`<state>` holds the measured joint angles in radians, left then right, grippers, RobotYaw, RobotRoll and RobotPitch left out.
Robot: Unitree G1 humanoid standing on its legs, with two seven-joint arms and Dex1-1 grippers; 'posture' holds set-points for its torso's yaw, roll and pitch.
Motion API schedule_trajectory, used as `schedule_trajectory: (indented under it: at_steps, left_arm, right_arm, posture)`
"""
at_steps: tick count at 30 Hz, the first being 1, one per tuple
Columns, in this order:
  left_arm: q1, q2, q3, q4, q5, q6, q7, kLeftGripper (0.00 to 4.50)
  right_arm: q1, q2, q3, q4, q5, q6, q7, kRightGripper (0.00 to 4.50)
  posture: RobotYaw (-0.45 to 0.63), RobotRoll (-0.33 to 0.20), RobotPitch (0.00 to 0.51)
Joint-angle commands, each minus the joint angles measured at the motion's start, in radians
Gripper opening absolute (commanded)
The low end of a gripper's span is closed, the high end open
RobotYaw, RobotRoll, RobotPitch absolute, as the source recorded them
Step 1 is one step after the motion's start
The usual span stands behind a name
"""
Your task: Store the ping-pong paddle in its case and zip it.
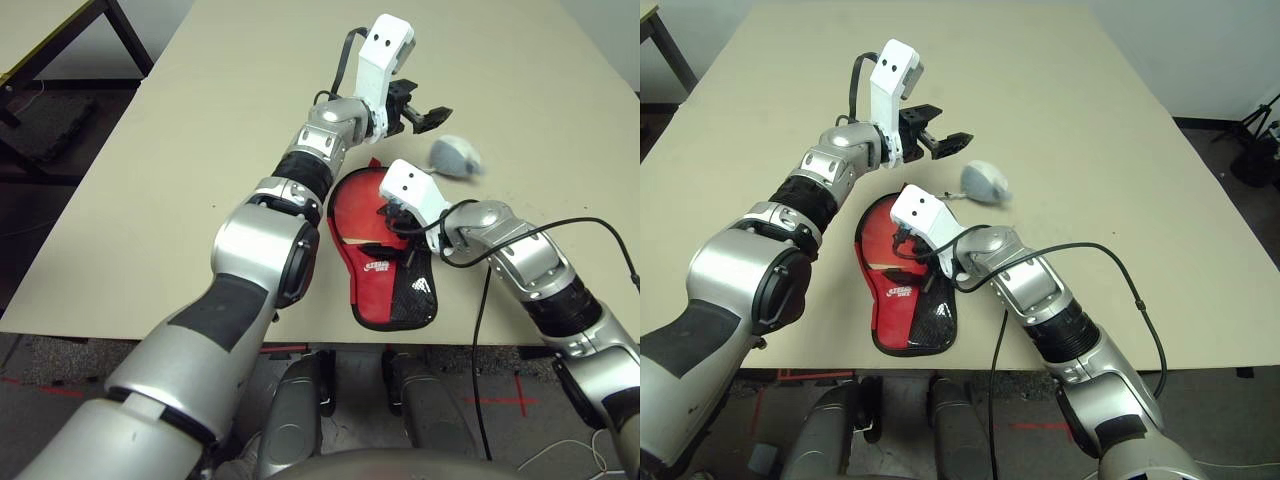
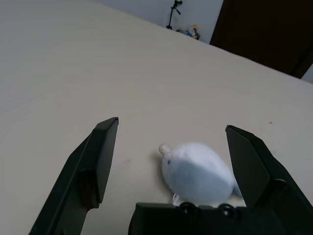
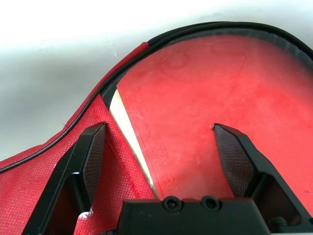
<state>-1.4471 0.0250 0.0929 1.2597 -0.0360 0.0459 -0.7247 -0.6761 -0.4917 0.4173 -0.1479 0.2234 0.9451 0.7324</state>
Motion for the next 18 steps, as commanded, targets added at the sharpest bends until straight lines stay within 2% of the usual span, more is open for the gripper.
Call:
schedule_trajectory:
  at_steps: [1, 5, 10, 14, 18]
  left_arm:
    - [-0.007, 0.013, -0.007, -0.027, -0.007, 0.022, -0.044, 4.47]
    - [0.027, 0.056, -0.039, -0.056, 0.016, 0.032, -0.097, 4.47]
    - [0.09, 0.129, -0.07, -0.099, 0.027, 0.049, -0.144, 4.47]
    - [0.149, 0.167, -0.093, -0.129, 0.031, 0.062, -0.162, 4.47]
    - [0.202, 0.164, -0.122, -0.175, 0.033, 0.101, -0.22, 4.47]
  right_arm:
    - [0.019, 0.005, -0.007, 0.043, -0.007, 0.049, -0.014, 4.5]
    - [-0.046, -0.003, -0.116, 0.022, 0.052, 0.159, -0.007, 4.5]
    - [-0.196, -0.083, -0.24, 0.036, 0.105, 0.304, 0.008, 4.5]
    - [-0.322, -0.161, -0.28, 0.133, 0.062, 0.338, -0.045, 4.5]
    - [-0.419, -0.106, -0.358, 0.289, 0.007, 0.279, -0.178, 4.5]
  posture:
    - [0.02, 0.0, 0.186]
    - [0.01, 0.0, 0.186]
    - [0.01, 0.0, 0.184]
    - [0.0, 0.0, 0.181]
    - [-0.01, 0.0, 0.179]
